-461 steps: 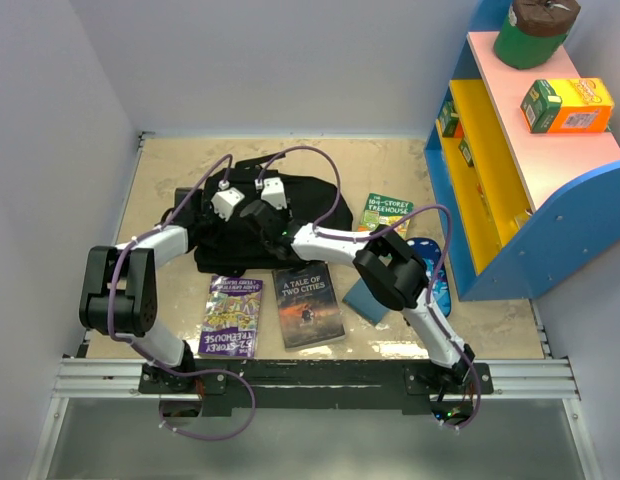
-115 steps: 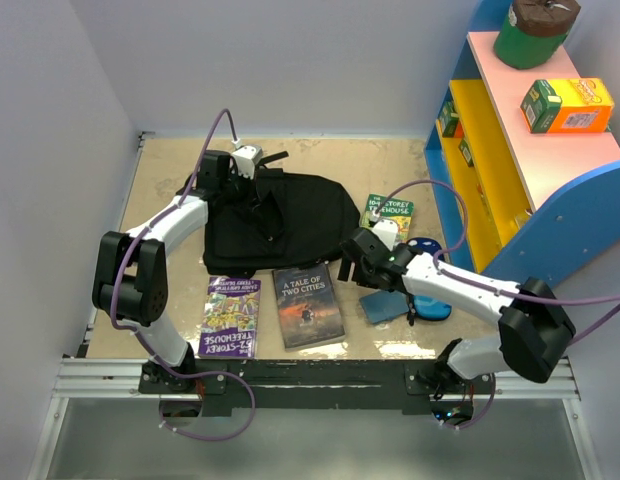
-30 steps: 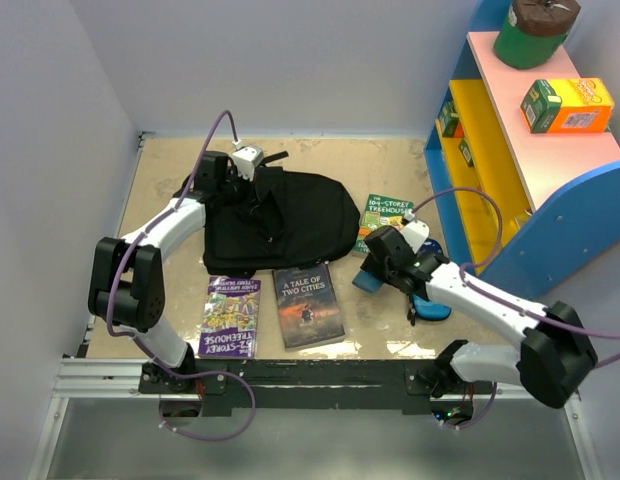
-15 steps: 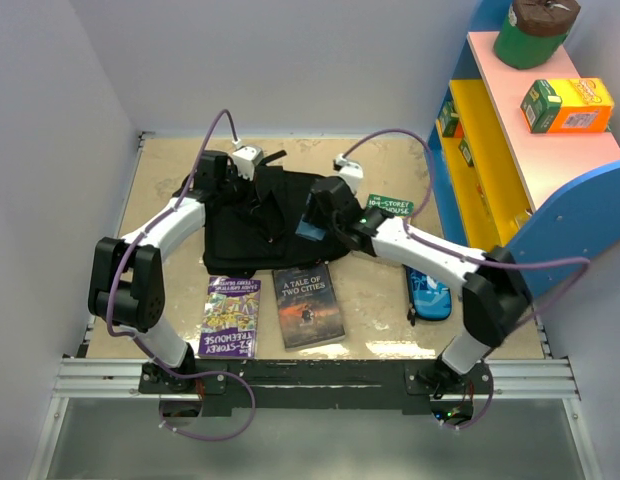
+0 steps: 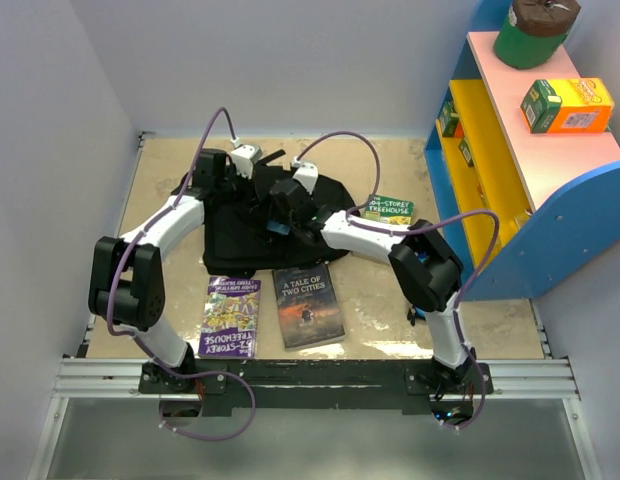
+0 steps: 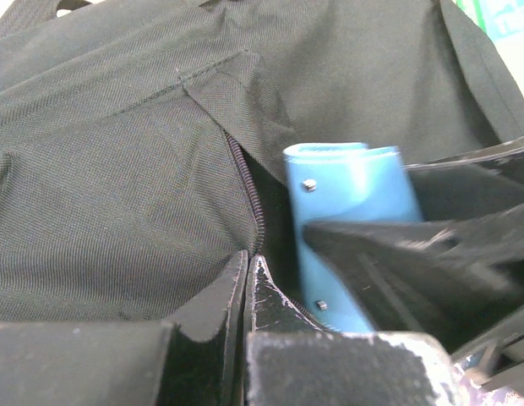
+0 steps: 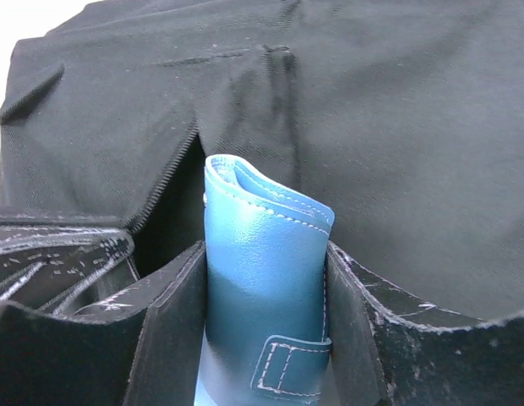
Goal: Pack the student bag
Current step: Place the personal item in the student bag, then zip the student bag at the center of the board.
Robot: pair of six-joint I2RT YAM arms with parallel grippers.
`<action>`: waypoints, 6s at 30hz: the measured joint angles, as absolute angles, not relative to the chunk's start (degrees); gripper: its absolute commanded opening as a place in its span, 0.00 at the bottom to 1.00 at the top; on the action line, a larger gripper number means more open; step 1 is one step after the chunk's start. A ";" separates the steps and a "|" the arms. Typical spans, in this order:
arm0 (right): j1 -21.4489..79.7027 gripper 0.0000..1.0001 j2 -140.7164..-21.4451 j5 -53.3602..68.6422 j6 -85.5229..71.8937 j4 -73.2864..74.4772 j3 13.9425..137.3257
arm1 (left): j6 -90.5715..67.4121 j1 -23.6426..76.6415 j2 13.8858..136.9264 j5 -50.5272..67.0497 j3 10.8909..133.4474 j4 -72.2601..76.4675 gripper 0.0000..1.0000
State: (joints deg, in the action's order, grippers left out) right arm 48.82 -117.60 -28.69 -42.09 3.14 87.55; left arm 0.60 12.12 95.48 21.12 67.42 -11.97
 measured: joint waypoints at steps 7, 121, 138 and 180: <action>50.48 0.80 -121.51 -30.46 -39.03 0.86 90.85 | 0.60 11.97 95.88 21.56 67.42 -12.12 0.00; 43.16 0.12 -122.69 2.98 -33.45 -8.21 88.23 | 0.49 11.38 98.59 23.18 67.96 -11.86 0.00; 42.68 0.10 -113.99 -0.51 -33.47 -9.69 75.88 | 0.49 11.38 99.44 23.18 67.99 -11.68 0.00; 42.70 0.48 -101.30 -6.76 -36.12 -9.93 62.83 | 26.68 15.99 94.83 35.46 66.63 -32.53 0.35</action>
